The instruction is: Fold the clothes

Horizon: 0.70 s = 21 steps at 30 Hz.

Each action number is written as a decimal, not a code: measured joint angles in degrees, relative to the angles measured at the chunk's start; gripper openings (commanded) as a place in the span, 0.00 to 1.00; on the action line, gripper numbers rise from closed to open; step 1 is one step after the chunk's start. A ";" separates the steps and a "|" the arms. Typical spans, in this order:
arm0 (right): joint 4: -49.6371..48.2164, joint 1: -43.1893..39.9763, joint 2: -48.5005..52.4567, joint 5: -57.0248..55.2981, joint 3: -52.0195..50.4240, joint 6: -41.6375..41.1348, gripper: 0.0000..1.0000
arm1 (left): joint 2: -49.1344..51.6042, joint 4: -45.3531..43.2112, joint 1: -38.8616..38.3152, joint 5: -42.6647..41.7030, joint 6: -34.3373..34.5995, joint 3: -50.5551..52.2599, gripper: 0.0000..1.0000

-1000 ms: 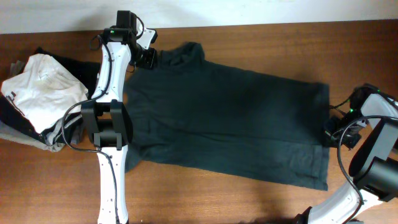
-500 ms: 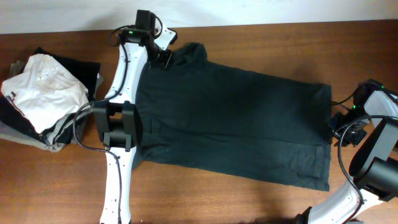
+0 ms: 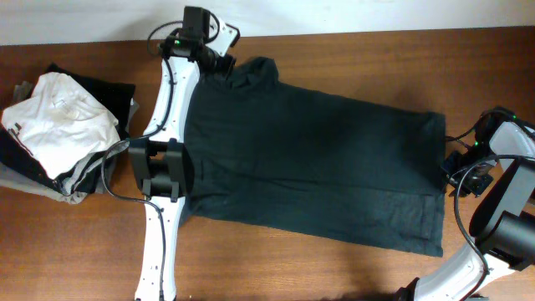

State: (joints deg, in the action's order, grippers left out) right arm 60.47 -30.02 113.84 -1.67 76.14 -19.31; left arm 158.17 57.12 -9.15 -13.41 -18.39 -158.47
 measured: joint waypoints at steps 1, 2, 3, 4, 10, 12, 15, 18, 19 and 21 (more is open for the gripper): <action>0.00 0.00 0.00 0.00 0.00 -0.02 0.26 | 0.00 -0.13 0.00 0.15 0.17 -0.85 0.04; 0.00 0.00 0.00 0.00 0.00 -0.02 0.26 | 0.00 -0.24 0.00 0.33 0.39 -1.44 0.14; 0.02 0.00 0.00 0.00 0.00 0.00 0.26 | 0.00 -0.04 0.00 0.37 0.63 -1.64 0.24; 0.00 0.00 0.00 0.00 0.00 0.02 0.26 | 0.00 1.03 0.00 0.37 1.25 -1.70 0.28; -0.02 0.00 0.00 0.00 0.00 -0.02 0.27 | 0.20 8.41 0.00 0.83 1.75 -1.73 0.34; -0.02 0.00 0.00 0.00 0.00 -0.02 0.27 | 0.94 8.50 0.00 0.85 1.75 -1.73 0.34; -0.02 0.00 0.00 0.00 0.00 0.00 0.28 | 3.45 7.65 0.00 1.03 1.75 -1.73 0.34; 0.00 0.00 0.00 0.00 0.00 0.00 0.28 | 5.27 6.25 0.00 1.25 1.77 -1.73 0.29; 0.00 0.00 0.00 0.00 0.00 -0.02 0.28 | 5.27 6.19 0.00 1.27 1.77 -1.73 0.21; 0.00 0.00 0.00 0.00 0.00 0.02 0.29 | 5.29 5.99 0.00 1.38 1.97 -1.73 0.08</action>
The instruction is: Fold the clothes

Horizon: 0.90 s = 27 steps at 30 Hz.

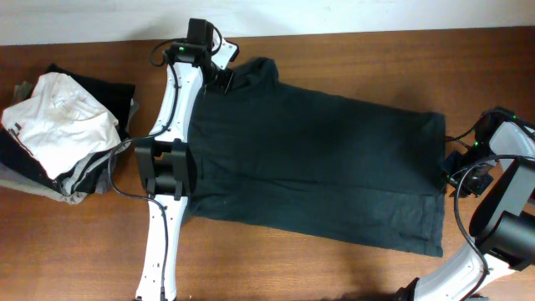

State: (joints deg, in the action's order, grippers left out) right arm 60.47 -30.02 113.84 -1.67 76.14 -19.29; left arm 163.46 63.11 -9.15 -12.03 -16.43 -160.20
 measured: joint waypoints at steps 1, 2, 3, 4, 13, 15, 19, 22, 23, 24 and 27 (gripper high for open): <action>0.00 0.00 0.00 0.00 0.00 -0.04 0.29 | 0.00 -0.26 0.00 0.04 0.02 0.00 0.04; 0.00 0.00 0.00 0.00 0.00 -0.04 0.29 | 0.00 -0.46 0.00 0.04 0.02 0.00 0.01; 0.00 0.00 0.00 0.00 0.00 -0.02 0.29 | 0.02 -0.72 0.00 0.07 -0.07 0.00 0.00; 0.00 0.00 0.00 0.00 0.00 -0.02 0.29 | 0.09 -0.63 0.00 0.04 0.22 -0.33 0.00; 0.00 0.00 0.00 0.00 0.00 -0.02 0.30 | 0.85 -2.93 0.24 0.04 2.58 -12.92 0.05; 0.00 0.00 0.00 0.00 0.00 0.00 0.30 | 0.94 -4.59 0.28 0.04 2.71 -12.90 0.18; 0.02 0.00 0.00 0.26 0.02 -0.04 0.34 | 1.05 -8.83 0.26 0.07 3.13 -12.90 0.48; 0.02 0.00 0.00 1.03 0.02 -0.04 0.36 | 1.05 -8.28 0.31 1.84 3.65 -12.90 0.55; 0.07 0.00 0.00 1.18 0.02 -0.13 0.36 | 1.05 -7.19 0.35 2.71 3.91 -12.90 0.56; 0.22 0.00 0.00 1.27 0.02 -0.04 0.36 | 1.03 -6.01 0.44 3.48 3.87 -12.90 0.59; 0.63 0.00 0.00 1.73 0.04 0.22 0.35 | 1.01 -0.81 1.20 5.86 3.89 -12.90 0.60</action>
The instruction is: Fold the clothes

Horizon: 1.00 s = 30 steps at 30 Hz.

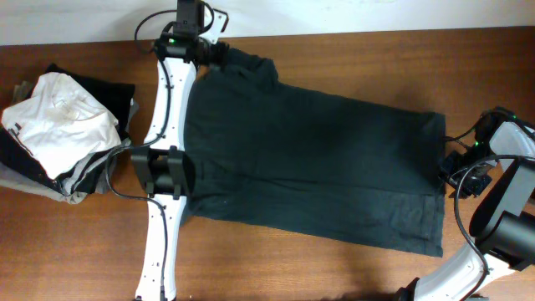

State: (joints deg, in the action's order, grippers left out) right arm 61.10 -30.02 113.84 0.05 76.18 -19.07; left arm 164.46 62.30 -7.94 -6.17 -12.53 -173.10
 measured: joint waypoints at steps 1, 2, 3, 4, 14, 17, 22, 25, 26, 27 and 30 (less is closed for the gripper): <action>0.02 0.00 0.00 0.50 0.00 0.96 0.35 | -0.22 2.40 0.39 0.96 0.00 0.00 0.60; 0.20 0.00 0.00 1.57 0.07 1.53 0.35 | -0.85 5.14 1.18 2.45 0.00 0.00 0.60; 0.50 0.00 0.00 2.60 0.17 2.62 0.35 | -1.44 6.25 1.60 2.99 -0.09 0.00 0.61; 0.85 0.00 0.00 3.61 0.37 3.45 0.35 | -2.40 8.74 2.08 3.69 -0.31 0.04 0.61; 1.79 0.00 -17.75 15.30 0.92 8.83 0.46 | -22.49 26.23 3.23 7.19 -2.97 0.02 0.70; 4.09 0.00 -26.08 17.40 1.42 8.74 0.50 | -27.52 30.95 3.21 7.69 -2.67 0.02 0.70; 10.05 0.00 -28.83 18.29 1.46 8.83 0.50 | -31.32 34.25 5.29 6.93 2.40 0.00 0.70; 9.57 0.13 -28.26 18.43 -0.50 8.79 0.36 | -31.61 34.16 6.47 4.83 4.15 3.02 0.60; 8.59 0.24 -27.78 18.51 -1.84 8.63 0.28 | -31.67 34.10 6.47 4.31 4.59 5.57 0.49; 6.69 0.46 -27.06 18.49 -3.65 8.61 0.25 | -31.71 34.14 6.47 3.72 5.05 8.81 0.43; 0.26 1.57 -24.33 18.53 -9.22 7.17 0.16 | -31.71 31.74 6.23 2.51 5.16 20.33 0.28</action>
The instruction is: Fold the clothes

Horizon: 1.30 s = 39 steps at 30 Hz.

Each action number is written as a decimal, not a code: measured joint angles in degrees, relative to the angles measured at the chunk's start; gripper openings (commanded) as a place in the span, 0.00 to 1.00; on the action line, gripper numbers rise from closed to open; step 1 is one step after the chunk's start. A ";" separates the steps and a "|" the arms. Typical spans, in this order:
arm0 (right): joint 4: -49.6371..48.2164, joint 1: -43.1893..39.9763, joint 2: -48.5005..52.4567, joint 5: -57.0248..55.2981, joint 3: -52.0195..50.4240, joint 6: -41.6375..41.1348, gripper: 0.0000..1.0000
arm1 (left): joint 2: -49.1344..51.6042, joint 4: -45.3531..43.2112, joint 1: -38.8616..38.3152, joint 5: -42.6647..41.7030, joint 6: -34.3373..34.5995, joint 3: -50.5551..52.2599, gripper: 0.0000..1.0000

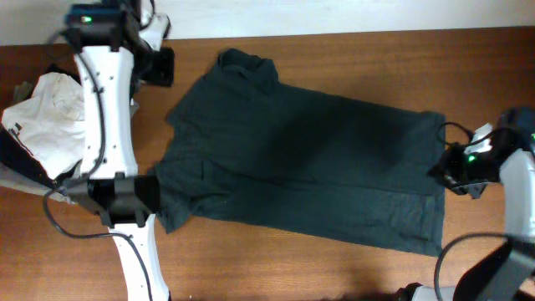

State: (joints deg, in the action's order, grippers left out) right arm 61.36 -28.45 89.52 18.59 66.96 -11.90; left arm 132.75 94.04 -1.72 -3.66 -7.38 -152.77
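Note:
A dark green shirt (309, 159) lies spread flat across the middle of the table, collar at the far left and hem at the right. My left gripper (159, 66) hovers left of the collar, off the cloth, and its jaws are too dark to read. My right gripper (449, 173) sits at the shirt's right hem edge. Whether it grips the cloth is unclear.
A pile of clothes (46, 125), a white garment on top of black and grey ones, lies at the left edge. The left arm (109, 125) stretches between the pile and the shirt. Bare brown table (351, 50) runs along the far side.
My left gripper has left the shirt's collar corner and now sits further left, off the cloth. The arm no longer covers the shirt's left side. The right arm changed pose, with its gripper still at the hem.
At first my left gripper was at the shirt's far-left corner by the collar, with the arm lying over the left side. It stayed there, a little further back by 1.0 s ago. Now it is clear of the shirt. The right gripper stayed by the hem throughout.

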 measured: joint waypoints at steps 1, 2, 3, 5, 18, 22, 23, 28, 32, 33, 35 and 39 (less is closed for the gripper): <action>-3.96 0.46 1.14 -0.02 -2.34 -1.01 0.14 | 0.00 -1.64 -0.02 -0.44 0.07 4.98 0.27; -9.44 0.94 2.86 -0.09 -5.11 -1.95 0.11 | 0.00 -2.89 -0.04 -0.79 0.22 8.11 0.26; -11.85 1.16 3.56 -0.02 -6.29 -2.60 0.09 | 0.17 -5.46 -0.04 -1.49 0.11 13.44 0.25; -19.17 1.68 6.12 -0.76 -9.31 -4.20 0.06 | 0.09 -11.45 -0.04 -3.17 -0.52 20.85 0.26; -32.02 1.90 17.94 -7.80 -5.42 -11.78 0.04 | 0.33 -26.75 -0.31 -6.49 -3.50 44.00 0.49; -31.56 1.57 20.81 -12.79 -0.50 -11.72 0.04 | 0.33 -27.36 -0.31 -6.49 -3.63 44.02 0.51; -30.58 1.49 21.49 -13.84 0.81 -11.61 0.09 | 0.33 -27.39 -0.31 -6.51 -3.67 44.02 0.51; -19.74 0.85 23.69 -14.53 8.79 -8.35 0.28 | 0.33 -22.86 -0.31 -6.67 -3.76 42.97 0.51; -9.60 0.68 21.79 -8.83 16.98 -5.84 0.31 | -0.13 -16.20 -0.44 -7.32 -3.74 38.29 0.52; -7.80 0.68 19.74 -7.78 17.64 -5.66 0.34 | -0.70 -15.43 -0.50 -7.52 -3.74 37.70 0.52; -4.79 0.68 14.49 -6.36 18.32 -5.29 0.41 | -2.84 -12.31 -0.85 -7.78 -3.74 37.24 0.52; 4.11 0.68 0.57 -4.87 19.43 -4.46 0.50 | -6.03 -6.78 -2.43 -9.27 -3.74 36.94 0.52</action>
State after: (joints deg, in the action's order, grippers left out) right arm 65.47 -27.77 90.08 13.72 86.39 -16.36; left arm 126.72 87.26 -4.14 -12.93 -11.11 -115.83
